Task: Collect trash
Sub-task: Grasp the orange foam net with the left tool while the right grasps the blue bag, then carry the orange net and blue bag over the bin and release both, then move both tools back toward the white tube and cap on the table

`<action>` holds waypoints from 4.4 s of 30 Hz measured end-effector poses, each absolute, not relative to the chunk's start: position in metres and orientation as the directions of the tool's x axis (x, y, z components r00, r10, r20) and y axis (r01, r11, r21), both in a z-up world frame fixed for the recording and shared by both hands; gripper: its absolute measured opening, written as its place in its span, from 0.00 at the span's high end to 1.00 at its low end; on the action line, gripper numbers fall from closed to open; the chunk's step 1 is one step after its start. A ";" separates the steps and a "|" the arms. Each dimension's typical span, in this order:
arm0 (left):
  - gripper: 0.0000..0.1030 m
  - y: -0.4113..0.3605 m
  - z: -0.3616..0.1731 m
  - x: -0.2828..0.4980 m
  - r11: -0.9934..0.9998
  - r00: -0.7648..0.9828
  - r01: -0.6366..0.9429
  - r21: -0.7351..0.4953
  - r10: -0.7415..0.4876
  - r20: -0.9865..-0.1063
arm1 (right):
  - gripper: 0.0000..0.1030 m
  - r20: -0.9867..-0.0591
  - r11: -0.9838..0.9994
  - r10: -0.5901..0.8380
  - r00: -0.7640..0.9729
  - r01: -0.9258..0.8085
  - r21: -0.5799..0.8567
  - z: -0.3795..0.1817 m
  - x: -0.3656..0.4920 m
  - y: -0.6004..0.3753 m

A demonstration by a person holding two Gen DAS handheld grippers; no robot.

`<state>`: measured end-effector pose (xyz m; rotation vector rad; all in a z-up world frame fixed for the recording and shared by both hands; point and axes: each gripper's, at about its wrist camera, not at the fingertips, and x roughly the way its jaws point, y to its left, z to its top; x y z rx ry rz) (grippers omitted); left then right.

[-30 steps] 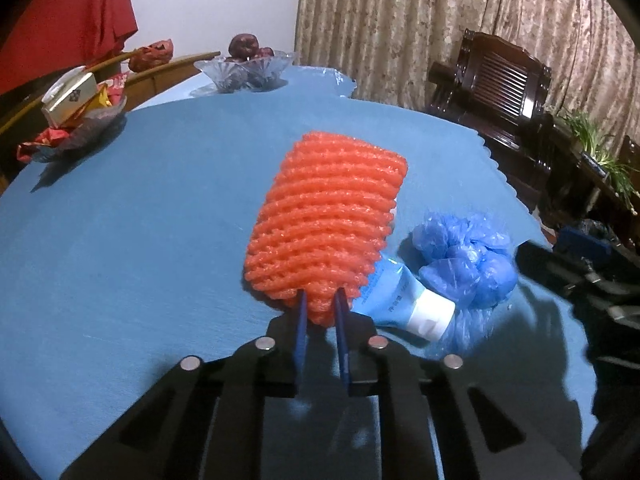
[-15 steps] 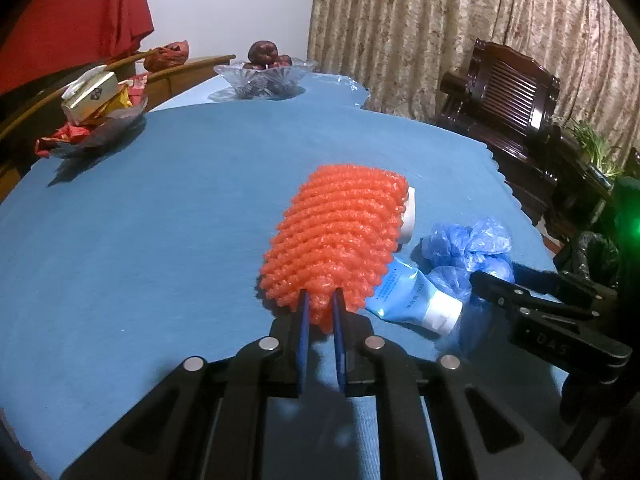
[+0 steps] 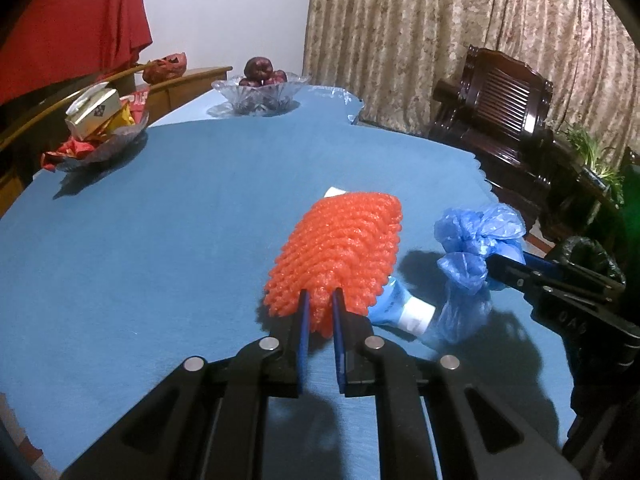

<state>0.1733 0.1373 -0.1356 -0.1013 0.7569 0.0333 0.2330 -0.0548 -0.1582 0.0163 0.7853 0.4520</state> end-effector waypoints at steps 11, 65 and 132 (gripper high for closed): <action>0.90 0.132 -0.117 0.160 0.996 0.754 -0.053 -0.078 -0.011 -0.657 | 0.61 -0.645 0.908 0.399 0.652 -0.378 0.180 -0.132 0.216 -0.072; 0.90 -0.027 -0.035 0.128 0.961 0.814 0.261 -0.095 -0.272 -0.513 | 0.61 -0.491 0.985 0.170 0.854 -0.127 0.121 -0.049 0.098 -0.251; 0.18 -0.009 -0.056 0.131 0.963 0.799 0.250 -0.097 -0.262 -0.541 | 0.08 -0.558 0.990 0.093 0.825 -0.017 0.141 -0.087 0.097 -0.275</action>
